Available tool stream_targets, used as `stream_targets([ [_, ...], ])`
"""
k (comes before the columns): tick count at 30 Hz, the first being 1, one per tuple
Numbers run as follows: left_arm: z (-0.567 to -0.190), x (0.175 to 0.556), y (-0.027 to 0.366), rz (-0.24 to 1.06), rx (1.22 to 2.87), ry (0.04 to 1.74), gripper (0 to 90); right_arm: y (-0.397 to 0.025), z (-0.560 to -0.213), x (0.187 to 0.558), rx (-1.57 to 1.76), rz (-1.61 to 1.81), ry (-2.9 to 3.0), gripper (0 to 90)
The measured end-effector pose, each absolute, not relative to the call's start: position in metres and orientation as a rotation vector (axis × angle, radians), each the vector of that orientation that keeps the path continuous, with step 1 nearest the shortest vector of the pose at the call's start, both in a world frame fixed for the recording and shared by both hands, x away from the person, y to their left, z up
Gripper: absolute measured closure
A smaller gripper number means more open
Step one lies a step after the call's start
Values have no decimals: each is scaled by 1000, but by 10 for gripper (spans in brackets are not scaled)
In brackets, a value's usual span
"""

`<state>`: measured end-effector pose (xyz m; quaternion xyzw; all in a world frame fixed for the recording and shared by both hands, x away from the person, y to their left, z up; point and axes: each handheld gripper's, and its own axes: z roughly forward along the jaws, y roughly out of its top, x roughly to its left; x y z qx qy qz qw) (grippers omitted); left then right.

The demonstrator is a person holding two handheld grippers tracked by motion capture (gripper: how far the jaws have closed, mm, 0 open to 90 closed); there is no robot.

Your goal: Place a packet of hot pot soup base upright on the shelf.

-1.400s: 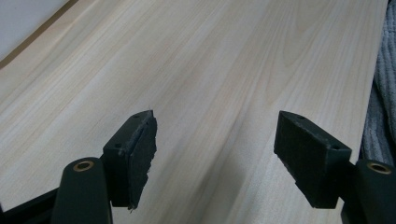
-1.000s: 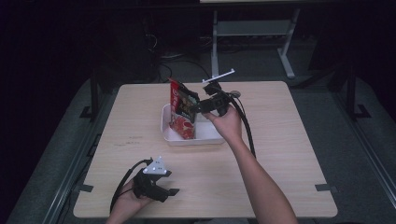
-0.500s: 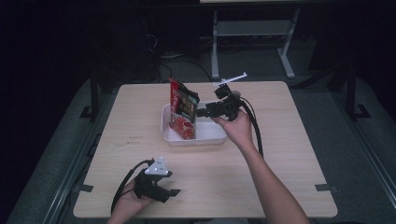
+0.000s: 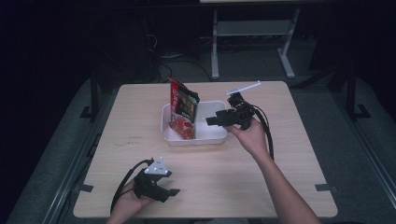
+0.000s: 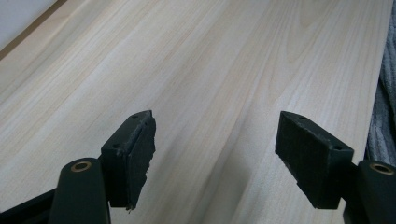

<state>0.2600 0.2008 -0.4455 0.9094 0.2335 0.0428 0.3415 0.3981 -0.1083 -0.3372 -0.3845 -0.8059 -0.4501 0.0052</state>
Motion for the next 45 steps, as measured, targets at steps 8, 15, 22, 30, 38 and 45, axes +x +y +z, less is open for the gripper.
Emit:
stream_targets([
  [8, -446, 260, 202, 106, 2363, 620, 282, -124, -346, 386, -1194, -1409, -2510, 366],
  [15, -446, 261, 203, 104, 2362, 622, 282, -136, -353, 374, -1175, -1397, -2522, 350],
  [22, -445, 262, 205, 110, 2352, 628, 282, -145, -360, 365, -1166, -1388, -2528, 341],
  [30, -445, 262, 205, 113, 2351, 629, 281, -158, -370, 354, -1169, -1391, -2518, 337],
  [38, -445, 261, 204, 111, 2354, 623, 281, -175, -383, 343, -1209, -1370, -2503, 333],
  [45, -445, 262, 204, 109, 2356, 621, 281, -189, -391, 337, -1239, -1378, -2481, 332],
])
